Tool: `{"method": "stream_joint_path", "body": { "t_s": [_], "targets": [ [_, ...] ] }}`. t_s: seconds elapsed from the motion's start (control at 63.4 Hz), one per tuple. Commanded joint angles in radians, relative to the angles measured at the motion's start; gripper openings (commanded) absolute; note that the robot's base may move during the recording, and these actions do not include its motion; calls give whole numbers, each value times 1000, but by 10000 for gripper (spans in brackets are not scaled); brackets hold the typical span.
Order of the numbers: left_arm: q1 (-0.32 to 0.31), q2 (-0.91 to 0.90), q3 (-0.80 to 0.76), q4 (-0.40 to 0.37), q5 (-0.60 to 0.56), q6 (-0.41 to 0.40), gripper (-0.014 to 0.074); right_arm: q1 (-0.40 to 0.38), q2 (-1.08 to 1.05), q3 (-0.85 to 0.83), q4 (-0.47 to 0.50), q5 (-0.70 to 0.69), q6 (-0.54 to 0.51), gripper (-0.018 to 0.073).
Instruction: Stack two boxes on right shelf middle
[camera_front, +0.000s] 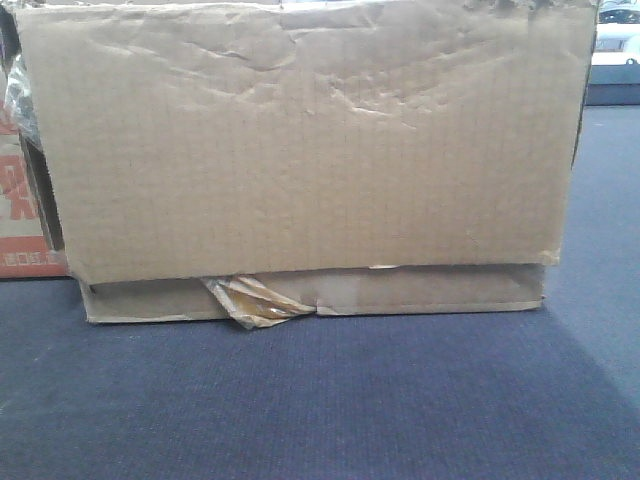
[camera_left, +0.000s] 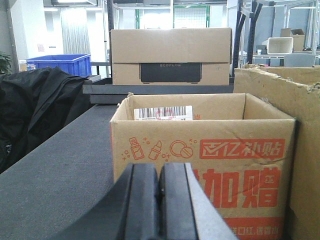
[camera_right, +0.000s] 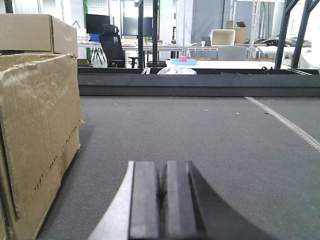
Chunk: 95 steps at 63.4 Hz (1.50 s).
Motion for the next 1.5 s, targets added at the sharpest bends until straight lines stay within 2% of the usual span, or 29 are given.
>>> {"method": "stream_joint_path", "body": {
  "t_s": [0.0,0.679,0.868,0.994,1.089,1.152,1.215,1.278,1.389,1.483],
  "targets": [
    [-4,-3,-5,-3,-16,0,-111,-1,-2,-3,5,-21,1,-153],
    [-4,-3,-5,-3,-26,0,-111,-1,-2,-3,5,-30,1,-153],
    [-4,-3,-5,-4,-64,0,-111,-1,-2,-3,5,-79,1,-153],
    [-4,-3,-5,-60,-66,-6,-111,-1,-2,-3,21,-108,1,-153],
    [-4,-3,-7,-62,-68,-6,-111,-1,-2,-89,21,-85,1,-153],
    [-4,-3,-73,-62,-58,-6,-111,-1,-2,-177,21,-42,1,-153],
    [-4,-3,-159,-62,-30,-6,-111,-1,-2,-278,21,38,1,-153],
    [-4,-3,-269,-62,52,-6,-111,-1,18,-383,21,122,1,-153],
    [-4,78,-485,-62,260,-6,-111,-1,118,-551,21,234,1,-146],
    [-4,181,-659,-54,414,-6,-111,-1,233,-684,21,297,1,-66]
  ]
}}
